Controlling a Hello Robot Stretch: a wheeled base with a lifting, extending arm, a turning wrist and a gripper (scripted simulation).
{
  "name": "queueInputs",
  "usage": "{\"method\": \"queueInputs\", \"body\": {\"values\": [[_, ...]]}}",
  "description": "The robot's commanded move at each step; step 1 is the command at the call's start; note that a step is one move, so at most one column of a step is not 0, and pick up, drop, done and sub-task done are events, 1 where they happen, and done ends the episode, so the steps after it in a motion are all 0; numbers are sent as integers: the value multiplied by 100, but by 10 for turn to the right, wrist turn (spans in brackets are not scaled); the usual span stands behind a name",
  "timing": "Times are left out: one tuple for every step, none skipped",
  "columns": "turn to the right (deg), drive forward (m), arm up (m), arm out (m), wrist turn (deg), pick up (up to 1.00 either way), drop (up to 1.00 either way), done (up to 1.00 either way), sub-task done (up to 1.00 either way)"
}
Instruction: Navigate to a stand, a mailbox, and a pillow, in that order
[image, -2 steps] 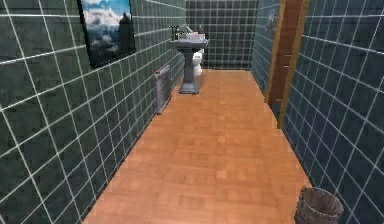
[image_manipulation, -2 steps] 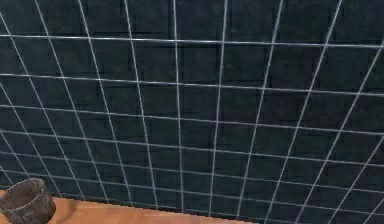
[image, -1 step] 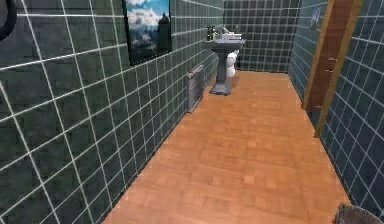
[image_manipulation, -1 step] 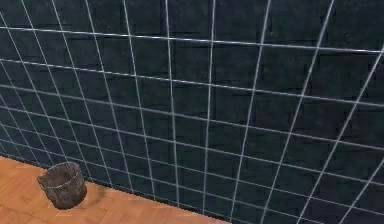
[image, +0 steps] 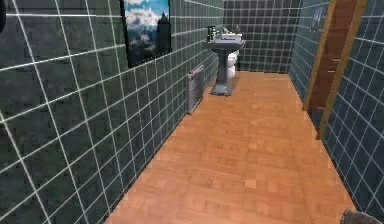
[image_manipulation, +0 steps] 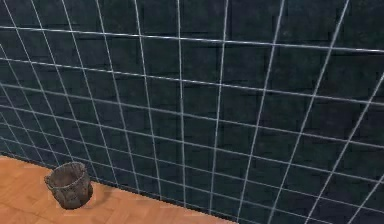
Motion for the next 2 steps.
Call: {"method": "queueInputs", "body": {"values": [[150,0,0,0,0,0,0,0,0],[0,75,0,0,0,0,0,0,0]]}}
